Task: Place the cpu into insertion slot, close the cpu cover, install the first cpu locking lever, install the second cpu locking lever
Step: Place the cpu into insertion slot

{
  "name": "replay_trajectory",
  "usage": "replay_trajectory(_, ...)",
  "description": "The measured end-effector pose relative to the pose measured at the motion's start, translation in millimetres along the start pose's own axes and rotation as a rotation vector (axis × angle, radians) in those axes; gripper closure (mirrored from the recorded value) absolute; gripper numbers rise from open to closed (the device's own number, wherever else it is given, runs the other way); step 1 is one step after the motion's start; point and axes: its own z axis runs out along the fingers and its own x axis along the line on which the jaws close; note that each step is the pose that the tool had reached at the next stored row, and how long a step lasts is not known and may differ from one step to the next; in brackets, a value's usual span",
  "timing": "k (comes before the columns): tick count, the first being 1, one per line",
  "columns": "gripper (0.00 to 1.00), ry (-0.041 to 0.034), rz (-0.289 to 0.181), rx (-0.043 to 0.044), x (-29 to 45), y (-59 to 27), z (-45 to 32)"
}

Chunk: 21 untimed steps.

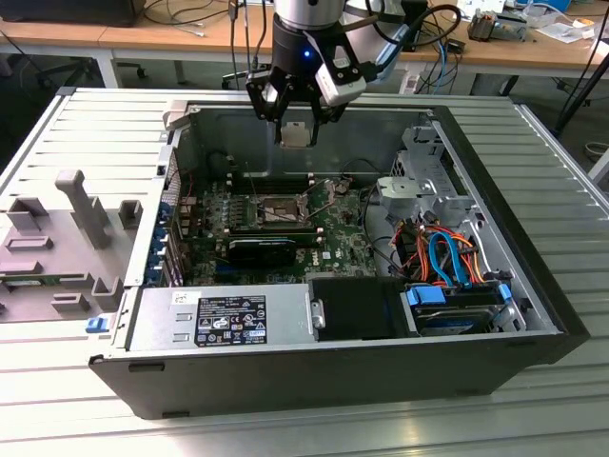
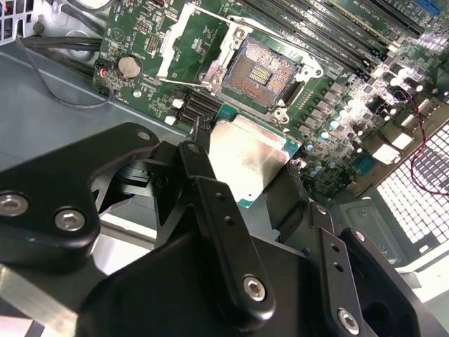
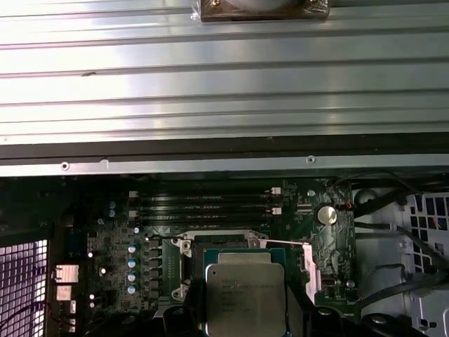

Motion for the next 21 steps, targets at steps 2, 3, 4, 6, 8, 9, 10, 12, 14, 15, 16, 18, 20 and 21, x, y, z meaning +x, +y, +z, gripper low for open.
replay_trajectory(2, 0.45, -0.0001, 0.0, -0.0003, -0.1, -1.1, 0.9)
replay_trajectory(3, 0.45, -0.0001, 0.0, -0.0003, -0.1, -1.5, 1.2)
replay_trajectory(4, 0.45, -0.0001, 0.0, -0.0002, -0.1, -2.0, 1.4)
replay_trajectory(6, 0.45, -0.0001, 0.0, -0.0002, -0.1, -3.1, 2.0)
replay_trajectory(8, 0.45, -0.0001, 0.0, 0.0021, -0.3, -4.0, 10.7)
replay_trajectory(9, 0.45, -0.0001, 0.0, 0.0021, -0.3, -4.0, 10.7)
replay_trajectory(10, 0.45, -0.0001, 0.0, 0.0022, -0.3, -4.0, 10.8)
replay_trajectory(12, 0.45, -0.0001, 0.0, 0.0022, -0.3, -4.0, 11.0)
replay_trajectory(14, 0.45, -0.0001, 0.0, 0.0021, -0.3, -4.0, 11.1)
replay_trajectory(15, 0.45, -0.0001, 0.0, 0.0021, -0.3, -4.0, 11.1)
replay_trajectory(16, 0.45, -0.0001, 0.0, 0.0021, -0.3, -4.0, 11.2)
replay_trajectory(18, 0.45, -0.0001, 0.001, 0.0022, -0.3, -4.0, 11.3)
replay_trajectory(20, 0.45, -0.0004, 0.004, 0.0023, -0.3, -4.0, 11.4)
replay_trajectory(21, 0.45, -0.0006, 0.006, 0.0024, -0.3, -4.1, 11.5)
